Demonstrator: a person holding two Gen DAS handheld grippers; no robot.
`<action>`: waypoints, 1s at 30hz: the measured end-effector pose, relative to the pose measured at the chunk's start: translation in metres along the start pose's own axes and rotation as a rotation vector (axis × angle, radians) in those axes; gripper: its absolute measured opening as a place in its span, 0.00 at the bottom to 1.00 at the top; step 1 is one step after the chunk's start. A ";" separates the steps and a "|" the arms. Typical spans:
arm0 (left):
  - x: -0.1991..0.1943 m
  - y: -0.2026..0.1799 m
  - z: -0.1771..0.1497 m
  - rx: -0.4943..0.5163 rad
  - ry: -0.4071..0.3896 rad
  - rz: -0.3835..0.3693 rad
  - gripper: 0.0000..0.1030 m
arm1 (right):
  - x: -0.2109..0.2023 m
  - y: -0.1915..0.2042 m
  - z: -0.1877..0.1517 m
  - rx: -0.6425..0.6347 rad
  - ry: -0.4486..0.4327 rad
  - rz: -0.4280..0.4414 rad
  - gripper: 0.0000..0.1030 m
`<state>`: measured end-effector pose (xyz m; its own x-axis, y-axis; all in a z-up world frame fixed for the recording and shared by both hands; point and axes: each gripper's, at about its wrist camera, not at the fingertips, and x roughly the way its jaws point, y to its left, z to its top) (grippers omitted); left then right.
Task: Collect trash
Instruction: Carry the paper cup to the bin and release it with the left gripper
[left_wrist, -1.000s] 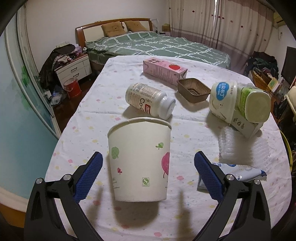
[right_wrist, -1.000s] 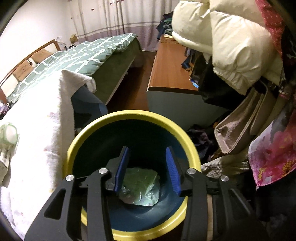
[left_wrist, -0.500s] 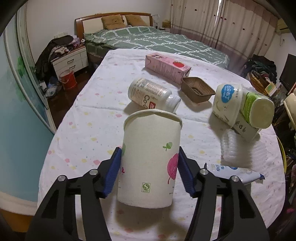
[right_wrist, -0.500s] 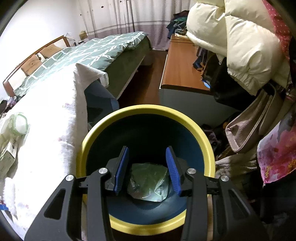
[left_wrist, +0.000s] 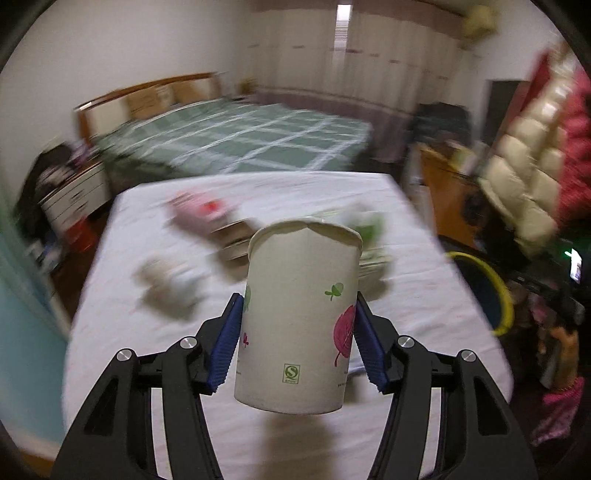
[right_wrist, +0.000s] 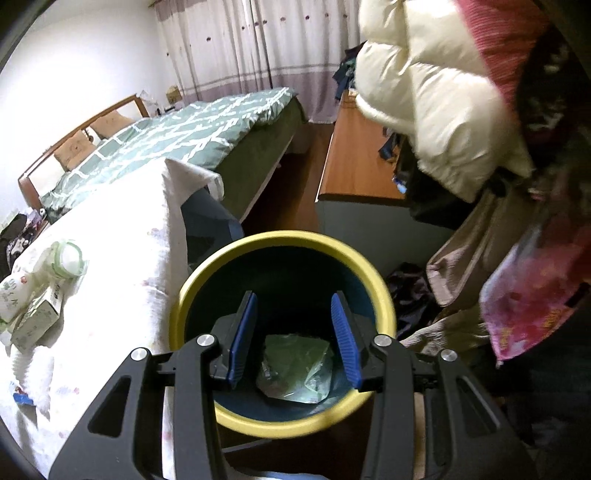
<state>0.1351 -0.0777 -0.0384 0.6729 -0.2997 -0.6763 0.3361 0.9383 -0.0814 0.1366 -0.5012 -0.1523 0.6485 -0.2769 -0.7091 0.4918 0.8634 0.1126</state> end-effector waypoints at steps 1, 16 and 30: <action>0.006 -0.021 0.007 0.039 0.000 -0.046 0.56 | -0.006 -0.004 -0.001 0.004 -0.010 0.000 0.40; 0.123 -0.287 0.046 0.411 0.089 -0.385 0.59 | -0.072 -0.066 -0.040 0.060 -0.073 -0.053 0.46; 0.173 -0.332 0.049 0.396 0.137 -0.411 0.82 | -0.069 -0.076 -0.053 0.081 -0.048 -0.048 0.52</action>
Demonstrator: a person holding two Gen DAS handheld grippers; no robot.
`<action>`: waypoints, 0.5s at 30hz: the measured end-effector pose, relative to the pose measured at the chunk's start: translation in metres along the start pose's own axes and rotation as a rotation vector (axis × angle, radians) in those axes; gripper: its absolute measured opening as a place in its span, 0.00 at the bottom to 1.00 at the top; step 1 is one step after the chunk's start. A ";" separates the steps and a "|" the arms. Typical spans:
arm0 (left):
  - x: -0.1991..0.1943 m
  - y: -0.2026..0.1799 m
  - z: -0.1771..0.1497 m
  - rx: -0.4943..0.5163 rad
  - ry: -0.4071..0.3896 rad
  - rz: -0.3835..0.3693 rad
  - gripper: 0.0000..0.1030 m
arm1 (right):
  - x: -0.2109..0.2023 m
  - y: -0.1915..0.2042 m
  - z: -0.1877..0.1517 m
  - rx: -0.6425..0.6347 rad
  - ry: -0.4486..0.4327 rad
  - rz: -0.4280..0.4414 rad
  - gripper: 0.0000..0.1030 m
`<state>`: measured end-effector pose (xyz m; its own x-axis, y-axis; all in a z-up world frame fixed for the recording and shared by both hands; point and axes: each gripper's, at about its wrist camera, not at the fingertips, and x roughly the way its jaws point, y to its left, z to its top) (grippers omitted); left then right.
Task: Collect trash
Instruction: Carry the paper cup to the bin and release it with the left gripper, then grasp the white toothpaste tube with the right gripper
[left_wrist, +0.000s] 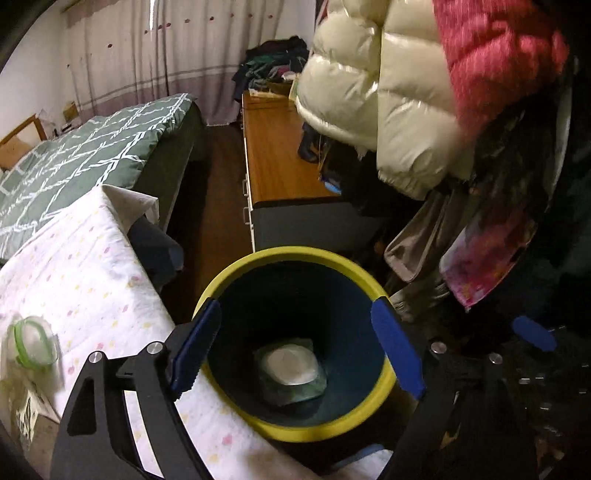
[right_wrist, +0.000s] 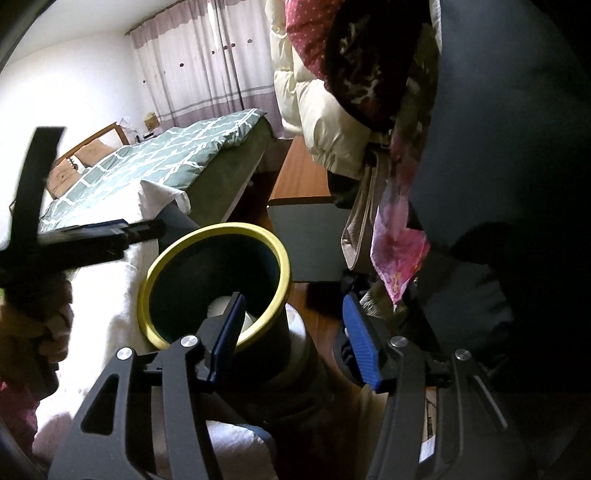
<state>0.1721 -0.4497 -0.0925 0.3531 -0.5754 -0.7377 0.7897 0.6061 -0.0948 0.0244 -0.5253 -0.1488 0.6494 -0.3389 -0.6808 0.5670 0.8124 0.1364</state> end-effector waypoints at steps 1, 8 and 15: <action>-0.010 0.002 -0.001 -0.008 -0.018 0.005 0.85 | 0.001 0.001 0.001 -0.002 0.003 0.001 0.52; -0.110 0.036 -0.031 -0.082 -0.142 0.092 0.92 | 0.007 0.023 -0.004 -0.036 0.031 0.038 0.55; -0.209 0.089 -0.095 -0.201 -0.245 0.253 0.95 | 0.013 0.083 -0.007 -0.139 0.062 0.137 0.55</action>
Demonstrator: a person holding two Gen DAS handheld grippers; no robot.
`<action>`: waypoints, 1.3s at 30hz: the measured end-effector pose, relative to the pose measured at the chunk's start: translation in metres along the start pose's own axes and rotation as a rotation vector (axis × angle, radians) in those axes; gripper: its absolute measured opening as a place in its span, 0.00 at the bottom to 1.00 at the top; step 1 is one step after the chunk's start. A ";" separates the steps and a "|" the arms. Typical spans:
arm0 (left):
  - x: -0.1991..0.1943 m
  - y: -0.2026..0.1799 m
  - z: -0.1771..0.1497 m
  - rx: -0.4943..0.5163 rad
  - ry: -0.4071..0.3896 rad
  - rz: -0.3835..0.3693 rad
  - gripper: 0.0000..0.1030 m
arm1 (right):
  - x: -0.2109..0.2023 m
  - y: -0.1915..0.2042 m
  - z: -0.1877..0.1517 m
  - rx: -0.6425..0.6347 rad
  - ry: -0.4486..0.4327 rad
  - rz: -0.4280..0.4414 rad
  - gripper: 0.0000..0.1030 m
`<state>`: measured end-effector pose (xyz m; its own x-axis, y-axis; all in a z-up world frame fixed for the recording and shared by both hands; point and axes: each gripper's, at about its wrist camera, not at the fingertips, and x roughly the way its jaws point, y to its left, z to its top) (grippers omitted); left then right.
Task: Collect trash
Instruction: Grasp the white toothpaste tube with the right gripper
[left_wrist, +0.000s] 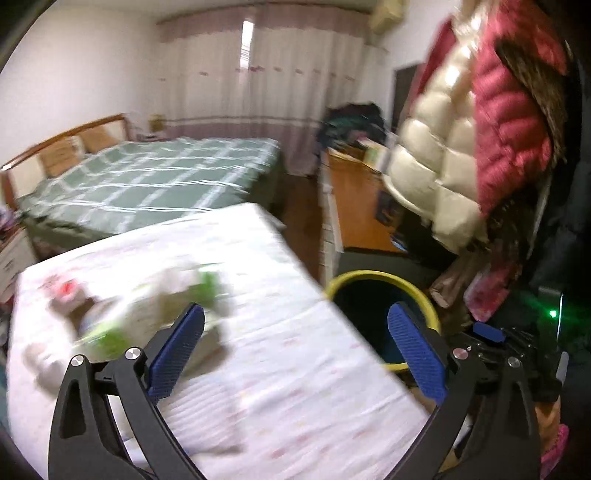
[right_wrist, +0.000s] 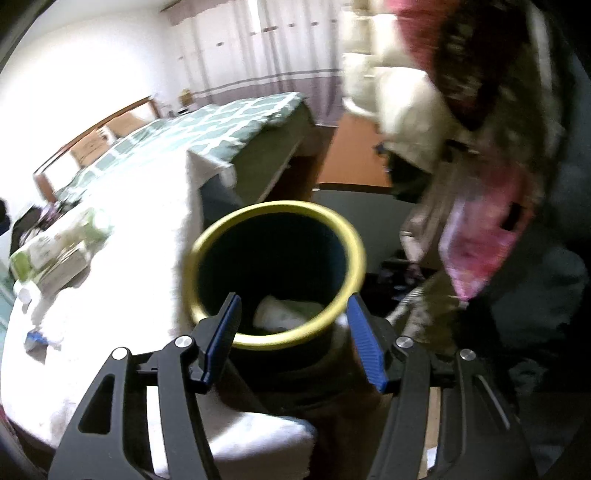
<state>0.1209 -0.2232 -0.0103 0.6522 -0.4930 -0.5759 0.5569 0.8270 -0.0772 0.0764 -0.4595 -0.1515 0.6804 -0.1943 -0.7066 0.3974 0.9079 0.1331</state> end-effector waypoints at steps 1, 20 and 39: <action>-0.014 0.014 -0.006 -0.015 -0.018 0.043 0.95 | 0.003 0.011 0.002 -0.017 0.002 0.016 0.56; -0.134 0.178 -0.089 -0.266 -0.100 0.411 0.95 | 0.021 0.247 -0.010 -0.352 0.118 0.455 0.56; -0.155 0.193 -0.104 -0.312 -0.126 0.458 0.95 | 0.028 0.351 -0.059 -0.708 0.247 0.616 0.56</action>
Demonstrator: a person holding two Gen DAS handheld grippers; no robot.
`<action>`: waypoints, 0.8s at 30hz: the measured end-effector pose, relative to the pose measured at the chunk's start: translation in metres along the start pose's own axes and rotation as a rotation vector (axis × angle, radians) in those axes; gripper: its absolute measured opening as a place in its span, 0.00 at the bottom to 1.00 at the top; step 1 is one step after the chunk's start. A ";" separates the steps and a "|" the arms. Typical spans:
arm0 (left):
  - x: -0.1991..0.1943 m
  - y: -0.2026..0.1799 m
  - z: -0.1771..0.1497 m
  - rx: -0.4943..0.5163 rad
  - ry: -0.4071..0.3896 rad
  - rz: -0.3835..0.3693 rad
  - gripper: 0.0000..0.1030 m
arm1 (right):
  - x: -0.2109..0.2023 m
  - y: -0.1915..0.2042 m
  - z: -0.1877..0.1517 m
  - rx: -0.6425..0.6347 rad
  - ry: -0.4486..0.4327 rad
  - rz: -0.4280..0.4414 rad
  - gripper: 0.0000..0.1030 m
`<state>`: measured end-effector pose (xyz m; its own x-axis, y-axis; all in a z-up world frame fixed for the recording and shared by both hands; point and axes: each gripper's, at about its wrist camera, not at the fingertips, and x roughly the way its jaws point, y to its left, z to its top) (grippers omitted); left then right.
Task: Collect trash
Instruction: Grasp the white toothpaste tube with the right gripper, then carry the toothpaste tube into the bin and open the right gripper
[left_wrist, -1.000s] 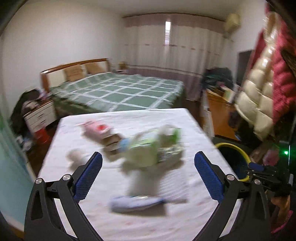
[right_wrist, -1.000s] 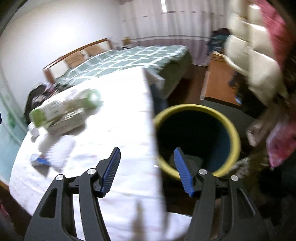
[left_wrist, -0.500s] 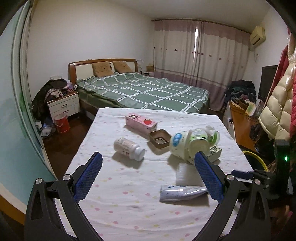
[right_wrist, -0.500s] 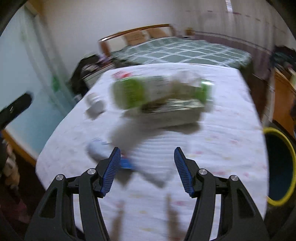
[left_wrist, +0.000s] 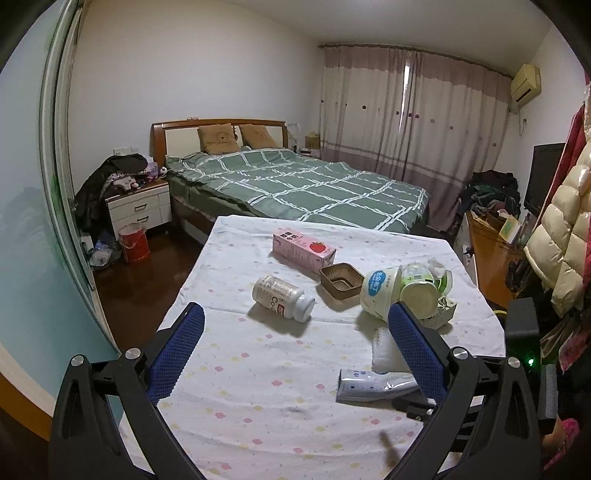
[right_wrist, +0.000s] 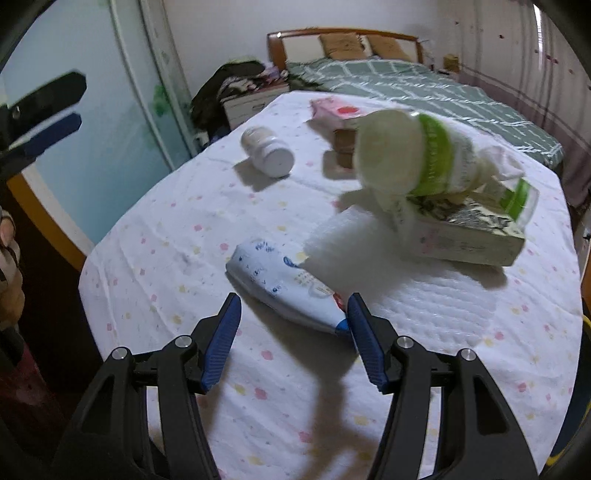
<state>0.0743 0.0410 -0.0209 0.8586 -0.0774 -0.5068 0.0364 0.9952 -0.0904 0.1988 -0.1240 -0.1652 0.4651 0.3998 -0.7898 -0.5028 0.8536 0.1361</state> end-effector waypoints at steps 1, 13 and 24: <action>0.000 -0.001 0.000 0.001 0.001 -0.002 0.95 | 0.002 0.002 -0.001 -0.018 0.014 0.001 0.56; -0.001 -0.006 0.001 0.008 0.001 -0.011 0.95 | 0.029 0.006 0.004 -0.097 0.088 0.030 0.37; 0.008 -0.014 -0.001 0.018 0.027 -0.030 0.95 | -0.013 -0.012 -0.012 0.023 0.024 0.100 0.13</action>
<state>0.0800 0.0266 -0.0249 0.8429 -0.1085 -0.5270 0.0711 0.9933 -0.0907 0.1902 -0.1434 -0.1635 0.3958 0.4757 -0.7855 -0.5289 0.8173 0.2285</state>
